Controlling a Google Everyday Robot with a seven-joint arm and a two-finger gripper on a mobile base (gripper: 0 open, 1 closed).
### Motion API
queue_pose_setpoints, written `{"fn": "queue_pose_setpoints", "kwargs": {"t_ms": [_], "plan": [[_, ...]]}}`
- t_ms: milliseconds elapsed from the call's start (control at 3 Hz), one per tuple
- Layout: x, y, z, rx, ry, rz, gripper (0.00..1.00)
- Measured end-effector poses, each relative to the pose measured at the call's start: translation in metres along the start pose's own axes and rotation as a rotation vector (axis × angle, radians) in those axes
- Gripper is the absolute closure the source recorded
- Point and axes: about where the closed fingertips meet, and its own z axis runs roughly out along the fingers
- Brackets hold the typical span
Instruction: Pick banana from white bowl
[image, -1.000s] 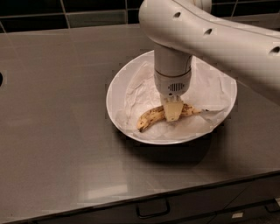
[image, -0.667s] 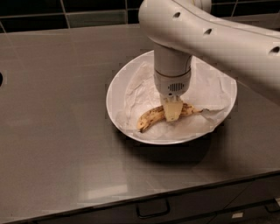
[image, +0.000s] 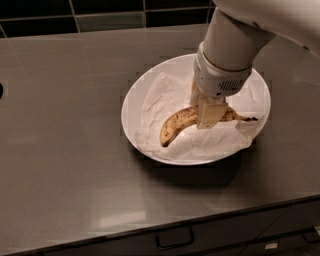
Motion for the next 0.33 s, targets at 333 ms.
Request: {"fn": "queue_pose_setpoints", "kwargs": {"t_ms": [333], "plan": [[0.0000, 0.0000, 0.0000, 0.000, 0.000, 0.000, 1.00]]}}
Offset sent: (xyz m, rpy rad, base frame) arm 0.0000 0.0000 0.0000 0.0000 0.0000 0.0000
